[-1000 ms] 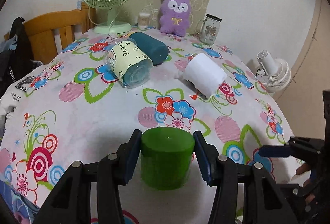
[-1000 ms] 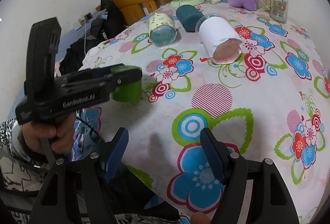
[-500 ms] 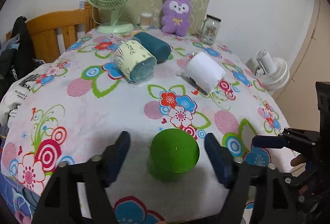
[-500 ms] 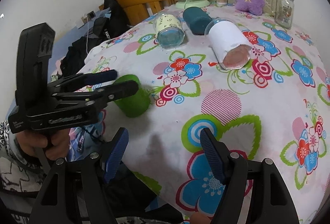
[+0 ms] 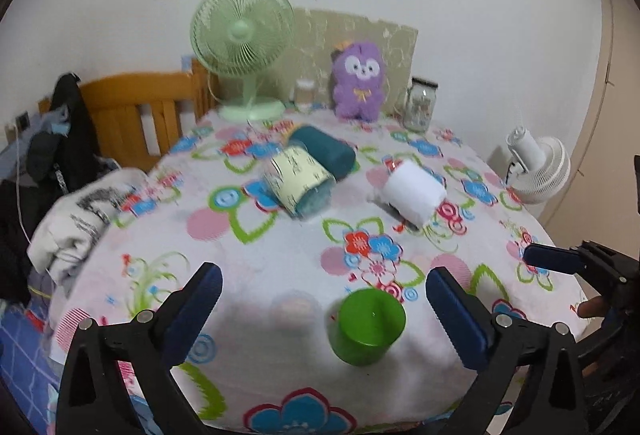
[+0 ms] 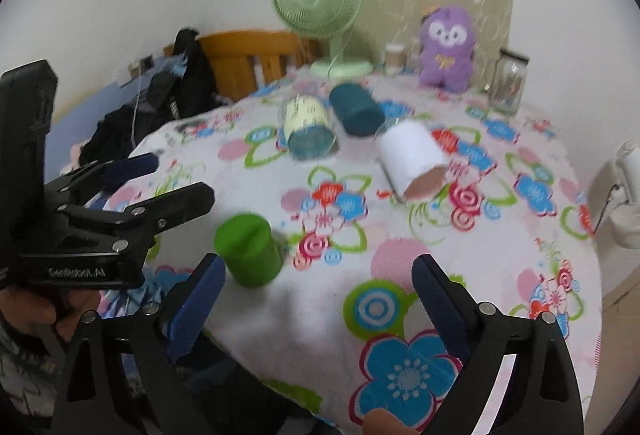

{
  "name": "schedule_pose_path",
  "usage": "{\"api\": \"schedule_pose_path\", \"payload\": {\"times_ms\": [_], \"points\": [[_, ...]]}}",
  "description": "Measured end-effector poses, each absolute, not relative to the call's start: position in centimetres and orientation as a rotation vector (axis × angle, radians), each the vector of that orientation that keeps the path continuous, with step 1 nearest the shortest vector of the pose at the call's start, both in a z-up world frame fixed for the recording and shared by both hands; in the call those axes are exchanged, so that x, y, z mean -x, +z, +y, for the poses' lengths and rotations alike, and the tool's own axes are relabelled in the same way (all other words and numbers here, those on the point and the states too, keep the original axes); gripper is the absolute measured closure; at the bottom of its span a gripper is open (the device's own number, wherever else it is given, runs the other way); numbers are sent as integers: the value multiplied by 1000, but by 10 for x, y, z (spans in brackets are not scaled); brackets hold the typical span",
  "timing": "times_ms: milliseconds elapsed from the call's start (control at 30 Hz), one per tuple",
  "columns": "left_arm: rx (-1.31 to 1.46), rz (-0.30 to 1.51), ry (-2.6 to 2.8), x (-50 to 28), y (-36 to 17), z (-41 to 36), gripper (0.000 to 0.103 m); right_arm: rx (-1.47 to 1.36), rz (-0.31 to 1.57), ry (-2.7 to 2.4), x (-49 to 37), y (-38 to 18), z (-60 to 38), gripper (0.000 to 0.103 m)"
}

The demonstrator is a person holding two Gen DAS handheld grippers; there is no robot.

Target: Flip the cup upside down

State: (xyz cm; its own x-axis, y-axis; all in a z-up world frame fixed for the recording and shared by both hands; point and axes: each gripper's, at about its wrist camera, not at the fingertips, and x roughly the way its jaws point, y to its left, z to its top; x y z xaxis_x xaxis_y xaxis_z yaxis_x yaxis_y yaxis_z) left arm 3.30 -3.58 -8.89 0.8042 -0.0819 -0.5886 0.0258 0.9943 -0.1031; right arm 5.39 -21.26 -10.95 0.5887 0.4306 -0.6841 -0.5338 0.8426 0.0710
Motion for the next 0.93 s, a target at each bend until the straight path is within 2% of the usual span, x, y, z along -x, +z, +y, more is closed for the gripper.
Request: {"api": "schedule_pose_path", "payload": {"times_ms": [100,533,933], "points": [[82,614,-46,-28,-81,-31,0,143,695,510,-46,-101,-207,1],[79,528,-28,3,-55,-20,0,124,450,366,0,-61,-204,0],[81,527,-49,14,-55,-24,0,77,433,368,16,-54,-207,0]]}}
